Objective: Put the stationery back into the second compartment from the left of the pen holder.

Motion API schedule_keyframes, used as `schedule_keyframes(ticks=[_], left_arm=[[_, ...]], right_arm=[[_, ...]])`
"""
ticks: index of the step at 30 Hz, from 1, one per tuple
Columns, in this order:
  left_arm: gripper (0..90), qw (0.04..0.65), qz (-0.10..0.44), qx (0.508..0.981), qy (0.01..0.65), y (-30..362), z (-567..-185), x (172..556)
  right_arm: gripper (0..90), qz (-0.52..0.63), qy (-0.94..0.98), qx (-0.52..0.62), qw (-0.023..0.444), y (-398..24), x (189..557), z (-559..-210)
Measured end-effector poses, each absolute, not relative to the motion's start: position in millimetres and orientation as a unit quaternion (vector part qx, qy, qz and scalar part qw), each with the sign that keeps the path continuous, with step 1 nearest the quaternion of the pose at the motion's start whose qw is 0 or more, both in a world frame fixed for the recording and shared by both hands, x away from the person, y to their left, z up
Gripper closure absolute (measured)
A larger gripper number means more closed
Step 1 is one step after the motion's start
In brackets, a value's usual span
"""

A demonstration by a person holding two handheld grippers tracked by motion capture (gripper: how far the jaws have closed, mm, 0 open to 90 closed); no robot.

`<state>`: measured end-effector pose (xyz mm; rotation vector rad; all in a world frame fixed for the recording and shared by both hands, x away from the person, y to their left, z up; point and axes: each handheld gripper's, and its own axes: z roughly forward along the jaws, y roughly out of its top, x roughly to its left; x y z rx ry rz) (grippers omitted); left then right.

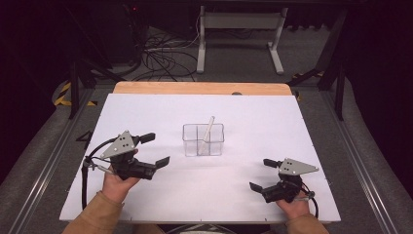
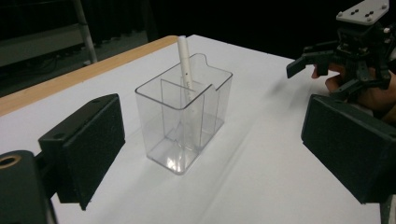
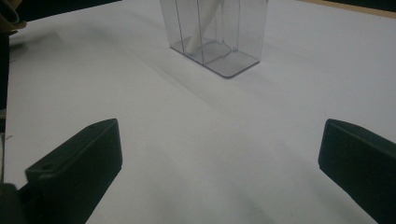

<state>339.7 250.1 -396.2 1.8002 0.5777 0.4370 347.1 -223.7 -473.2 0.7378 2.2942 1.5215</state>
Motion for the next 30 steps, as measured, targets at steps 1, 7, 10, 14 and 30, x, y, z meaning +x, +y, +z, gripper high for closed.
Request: schedule_keyframes(ticks=[1,7,10,14,30], left_arm=[[7.0,0.569,0.182,0.762,0.248,252,-398,339],[5.7,0.570,0.170,0.763,0.253,262,-409,335],[4.9,0.554,0.183,0.772,0.251,266,-415,334],[3.7,0.558,0.186,0.769,0.250,273,-424,330],[2.5,0.553,0.165,0.761,0.297,299,-461,318]], right_arm=[[0.1,0.528,0.796,0.256,0.145,-224,347,-473],[0.1,0.530,0.796,0.256,0.144,-224,347,-473],[0.1,0.531,0.795,0.255,0.144,-224,347,-473],[0.1,0.531,0.795,0.255,0.144,-224,346,-473],[0.1,0.532,0.794,0.255,0.145,-224,346,-473]])
